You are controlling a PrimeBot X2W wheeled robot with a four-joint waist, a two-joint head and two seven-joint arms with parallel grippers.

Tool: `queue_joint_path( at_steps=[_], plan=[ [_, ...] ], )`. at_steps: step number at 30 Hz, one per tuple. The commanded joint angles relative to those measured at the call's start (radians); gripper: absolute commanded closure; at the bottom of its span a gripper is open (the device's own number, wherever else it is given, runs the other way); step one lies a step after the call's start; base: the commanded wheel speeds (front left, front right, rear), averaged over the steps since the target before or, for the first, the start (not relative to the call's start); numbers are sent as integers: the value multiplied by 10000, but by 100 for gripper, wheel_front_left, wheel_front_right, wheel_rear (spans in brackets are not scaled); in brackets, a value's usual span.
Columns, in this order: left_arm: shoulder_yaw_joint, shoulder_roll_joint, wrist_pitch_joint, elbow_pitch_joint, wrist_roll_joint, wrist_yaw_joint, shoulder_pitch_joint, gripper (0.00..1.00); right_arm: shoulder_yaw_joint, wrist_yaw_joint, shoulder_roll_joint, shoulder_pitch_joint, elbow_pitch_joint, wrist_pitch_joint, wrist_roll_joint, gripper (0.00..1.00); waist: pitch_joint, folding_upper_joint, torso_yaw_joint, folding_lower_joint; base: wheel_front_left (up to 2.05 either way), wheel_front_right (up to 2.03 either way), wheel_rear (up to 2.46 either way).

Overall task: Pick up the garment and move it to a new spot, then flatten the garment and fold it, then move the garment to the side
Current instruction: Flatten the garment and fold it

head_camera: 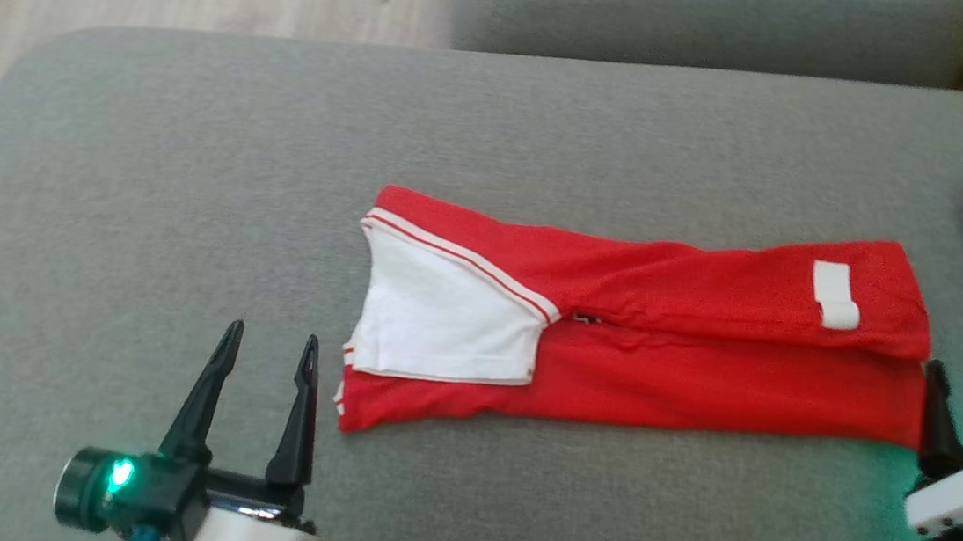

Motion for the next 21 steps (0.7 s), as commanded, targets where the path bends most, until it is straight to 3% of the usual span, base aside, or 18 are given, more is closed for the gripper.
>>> queue_joint_path(
  at_steps=[1, 8, 16, 21],
  plan=[
    [864, -319, -92, -578, 619, 40, -26, 0, -131, -7, -189, -506, 3, -5, -206, 0, -135, -1, 276, 2, 0, 0, 0],
    [1612, -1670, -92, -977, 2092, -738, 805, 0, -1023, -7, -190, -1462, 1699, 362, -1026, 0, -209, -1, 863, 2, 0, 0, 0],
    [1989, -2245, -93, -770, 2796, -1680, 1073, 0, -1676, -7, -184, -2133, 3703, 987, -1874, 0, -209, -1, 1105, 2, 0, 0, 0],
    [2530, -2448, -93, -746, 3076, -2008, 1145, 0, -1524, -7, -33, -2418, 4258, 1586, -2045, 0, -198, -1, 1037, 2, 0, 0, 0]
  ],
)
